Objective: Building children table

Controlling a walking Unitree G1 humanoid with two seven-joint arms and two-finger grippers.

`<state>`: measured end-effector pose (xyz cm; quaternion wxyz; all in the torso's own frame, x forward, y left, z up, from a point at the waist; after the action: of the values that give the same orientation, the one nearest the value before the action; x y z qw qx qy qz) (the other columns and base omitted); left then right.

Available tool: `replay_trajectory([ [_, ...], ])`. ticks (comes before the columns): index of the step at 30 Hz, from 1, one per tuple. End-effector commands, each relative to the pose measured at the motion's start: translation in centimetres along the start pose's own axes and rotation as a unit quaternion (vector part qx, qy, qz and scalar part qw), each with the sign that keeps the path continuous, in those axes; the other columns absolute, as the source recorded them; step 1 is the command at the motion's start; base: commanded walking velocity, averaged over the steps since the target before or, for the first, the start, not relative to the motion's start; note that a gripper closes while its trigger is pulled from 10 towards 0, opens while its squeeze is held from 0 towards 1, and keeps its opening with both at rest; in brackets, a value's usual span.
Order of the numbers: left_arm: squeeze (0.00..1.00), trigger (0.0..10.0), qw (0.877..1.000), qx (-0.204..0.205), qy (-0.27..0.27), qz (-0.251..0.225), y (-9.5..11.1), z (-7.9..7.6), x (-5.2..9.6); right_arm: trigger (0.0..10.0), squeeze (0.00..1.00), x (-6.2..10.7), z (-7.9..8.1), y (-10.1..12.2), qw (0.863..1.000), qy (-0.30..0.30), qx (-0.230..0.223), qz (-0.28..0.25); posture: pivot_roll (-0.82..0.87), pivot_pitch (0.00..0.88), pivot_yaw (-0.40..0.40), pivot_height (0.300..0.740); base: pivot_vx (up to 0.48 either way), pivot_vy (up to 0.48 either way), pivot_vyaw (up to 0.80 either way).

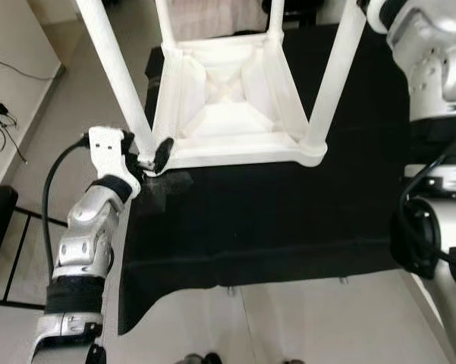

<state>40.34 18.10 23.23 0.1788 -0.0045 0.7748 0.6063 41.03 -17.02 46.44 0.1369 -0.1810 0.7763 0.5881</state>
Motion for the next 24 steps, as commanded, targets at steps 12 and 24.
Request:
replay_trajectory([
  [12,0.0,10.0,0.994,-0.067,0.083,-0.036,1.9,5.7,0.7,0.0,0.0,0.7,0.2,-0.1,1.0,0.014,0.008,0.013,-0.17,0.298,0.066,0.74,0.0,0.0,0.0],
  [24,0.0,10.0,0.997,-0.045,0.063,-0.007,1.0,6.0,-1.5,0.0,0.0,1.1,0.4,0.8,1.0,0.026,0.004,0.009,-0.21,0.338,0.073,0.74,0.0,0.0,0.0],
])
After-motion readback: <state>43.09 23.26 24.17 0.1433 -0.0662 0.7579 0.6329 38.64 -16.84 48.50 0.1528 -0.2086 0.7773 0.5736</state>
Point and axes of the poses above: a point about 5 cm out from each wrist's last joint towards the gripper, its own x axis pointing back from the gripper into the wrist, its own y axis along the axis of the wrist's last joint, z = x × y, the point moved 5 cm from there along -x, pointing out of the wrist towards the gripper, and after that the axes turned 11 degrees about x, right-handed, at the moved point
